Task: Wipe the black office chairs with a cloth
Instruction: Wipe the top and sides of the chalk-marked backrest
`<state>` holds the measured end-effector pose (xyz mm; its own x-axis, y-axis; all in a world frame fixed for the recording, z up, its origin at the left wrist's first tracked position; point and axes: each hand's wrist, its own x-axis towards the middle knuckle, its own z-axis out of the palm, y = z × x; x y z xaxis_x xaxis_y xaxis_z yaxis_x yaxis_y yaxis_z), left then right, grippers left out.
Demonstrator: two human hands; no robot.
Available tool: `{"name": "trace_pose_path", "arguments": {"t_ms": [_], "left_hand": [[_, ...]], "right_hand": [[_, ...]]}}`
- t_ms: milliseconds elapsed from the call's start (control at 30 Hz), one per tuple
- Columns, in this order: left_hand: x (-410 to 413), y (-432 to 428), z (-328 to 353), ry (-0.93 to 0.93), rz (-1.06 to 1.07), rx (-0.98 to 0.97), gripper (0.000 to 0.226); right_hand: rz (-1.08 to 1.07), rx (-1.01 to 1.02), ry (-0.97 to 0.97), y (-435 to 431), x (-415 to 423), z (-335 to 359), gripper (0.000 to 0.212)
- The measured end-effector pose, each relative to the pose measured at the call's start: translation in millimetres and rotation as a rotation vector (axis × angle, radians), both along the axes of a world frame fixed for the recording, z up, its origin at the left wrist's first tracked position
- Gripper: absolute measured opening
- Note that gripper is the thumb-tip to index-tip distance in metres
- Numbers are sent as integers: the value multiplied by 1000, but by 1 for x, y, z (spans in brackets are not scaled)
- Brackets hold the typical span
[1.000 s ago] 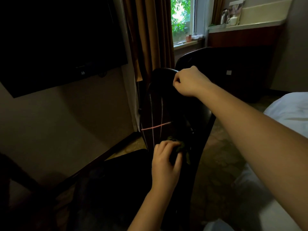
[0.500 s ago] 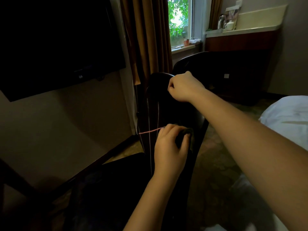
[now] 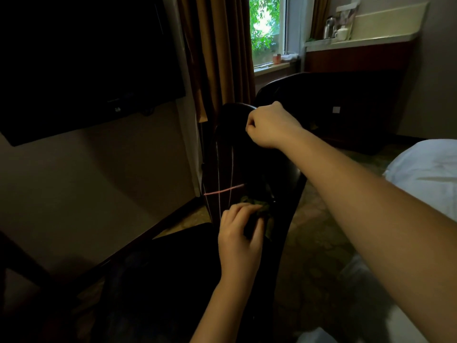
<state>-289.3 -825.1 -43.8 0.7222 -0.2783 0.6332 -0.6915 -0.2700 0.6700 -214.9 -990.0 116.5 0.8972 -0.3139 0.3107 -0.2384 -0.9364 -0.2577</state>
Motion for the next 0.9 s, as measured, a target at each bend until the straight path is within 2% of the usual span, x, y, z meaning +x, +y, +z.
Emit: {"name": "trace_pose_path", "arguments": {"t_ms": [167,267,367,533,767,900], "left_hand": [[4,-4,20,-64,-24,-5,26],[14,-10,38,-141,-32,127,29],[28,-8,51,-326,-66,293,29],[41,5,53,-522,-213,411,26],[38,10,41,-589,-284,363,23],[46,4,38,-594,-225,332,24]], "right_hand": [[-12,2,6,5,-5,3,26],[-19,8,14,4,-7,3,26],[-31,13,20,4,-6,3,27],[-58,12,16,4,-3,4,30],[-41,-13,9,7,-11,3,27],[-46,-23,5,7,-12,3,26]]}}
